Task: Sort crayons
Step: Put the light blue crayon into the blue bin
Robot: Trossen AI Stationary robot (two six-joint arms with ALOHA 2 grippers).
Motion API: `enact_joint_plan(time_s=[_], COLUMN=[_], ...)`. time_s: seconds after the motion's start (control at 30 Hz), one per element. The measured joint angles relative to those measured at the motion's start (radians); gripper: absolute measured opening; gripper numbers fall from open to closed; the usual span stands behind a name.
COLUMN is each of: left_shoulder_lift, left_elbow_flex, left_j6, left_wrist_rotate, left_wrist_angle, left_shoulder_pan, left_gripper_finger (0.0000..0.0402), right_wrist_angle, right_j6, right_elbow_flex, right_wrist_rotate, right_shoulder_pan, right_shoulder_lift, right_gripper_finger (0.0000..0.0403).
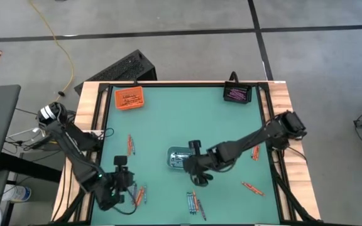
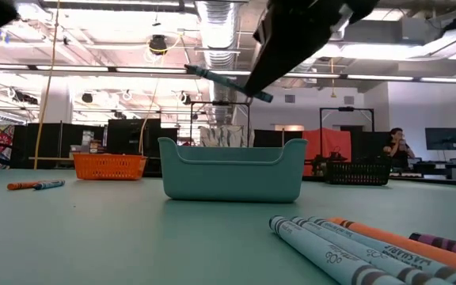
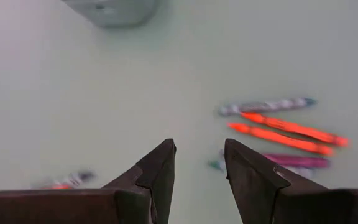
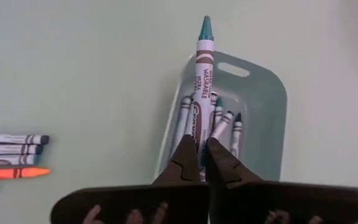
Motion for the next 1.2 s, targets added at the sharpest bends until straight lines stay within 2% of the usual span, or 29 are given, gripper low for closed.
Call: enact_joint_plan(time_s=[0.2,0.37,0.57,0.7,0.8,0.97,1.2], left_shoulder_lift=[0.048,0.136,0.170,0.158,0.152,0.151,0.109], left_elbow_flex=[0.000,0.000,0.000,0.000,0.000,-0.009,-0.126], left_j6=[-0.238,-0.322,-0.614,-0.755,-0.769,-0.705,-0.673], left_wrist_rotate=[-0.005,-0.020,-0.142,-0.160,-0.160,-0.165,-0.182], left_wrist_angle=[0.005,0.007,-0.256,-0.402,-0.435,-0.429,-0.398], left_shoulder_pan=[-0.115,-0.145,-0.137,-0.128,-0.103,-0.029,0.092], left_gripper_finger=[0.0130,0.0130,0.0130,0.0130,0.0130,0.0130,0.0130], right_wrist_angle=[0.009,0.032,0.030,0.058,0.077,0.119,0.148], right_j6=[-0.066,-0.084,-0.075,-0.073,-0.067,-0.073,-0.067], right_elbow_flex=[0.000,0.000,-0.001,-0.031,-0.051,-0.087,-0.101], right_wrist_rotate=[-0.058,-0.135,-0.207,-0.226,-0.263,-0.268,-0.306], right_shoulder_pan=[-0.060,-0.118,-0.164,-0.162,-0.162,-0.162,-0.176], right_shoulder_lift=[0.002,0.002,0.002,0.002,0.003,0.003,0.003], right_gripper_finger=[0.0000,0.0001,0.0002,0.0003,0.0003,0.0003,0.0003])
